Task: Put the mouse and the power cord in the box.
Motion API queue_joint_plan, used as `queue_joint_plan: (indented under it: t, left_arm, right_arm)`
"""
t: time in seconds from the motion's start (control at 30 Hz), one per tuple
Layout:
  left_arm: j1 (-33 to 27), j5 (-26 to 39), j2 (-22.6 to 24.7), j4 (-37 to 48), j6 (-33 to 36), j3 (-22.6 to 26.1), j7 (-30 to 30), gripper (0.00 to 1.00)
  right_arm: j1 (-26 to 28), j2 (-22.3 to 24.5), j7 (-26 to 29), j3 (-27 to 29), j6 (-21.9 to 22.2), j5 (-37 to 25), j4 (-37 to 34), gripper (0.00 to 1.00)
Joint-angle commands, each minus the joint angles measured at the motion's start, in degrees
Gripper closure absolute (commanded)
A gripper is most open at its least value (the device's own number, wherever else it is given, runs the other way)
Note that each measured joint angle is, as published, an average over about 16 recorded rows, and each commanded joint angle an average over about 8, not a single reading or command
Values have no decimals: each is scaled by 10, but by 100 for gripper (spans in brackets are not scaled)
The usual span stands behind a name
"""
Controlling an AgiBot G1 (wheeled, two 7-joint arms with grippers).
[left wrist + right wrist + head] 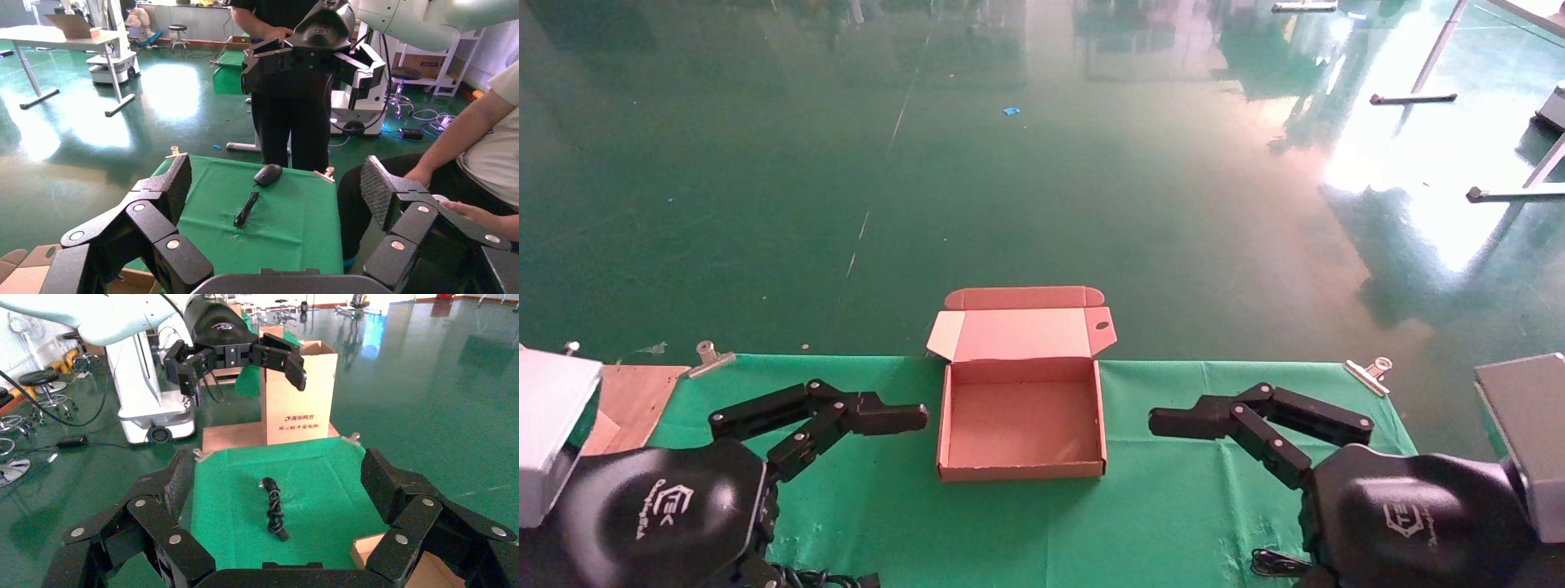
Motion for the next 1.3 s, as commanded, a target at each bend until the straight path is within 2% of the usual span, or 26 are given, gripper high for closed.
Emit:
queue_joint_plan:
  t: [0.03, 1.3]
  left_arm:
    - [0, 0, 0, 0, 0, 0, 0, 0]
    - [0, 0, 0, 0, 0, 0, 0, 0]
  right_arm:
    - [0, 0, 0, 0, 0, 0, 0, 0]
    - [0, 0, 0, 0, 0, 0, 0, 0]
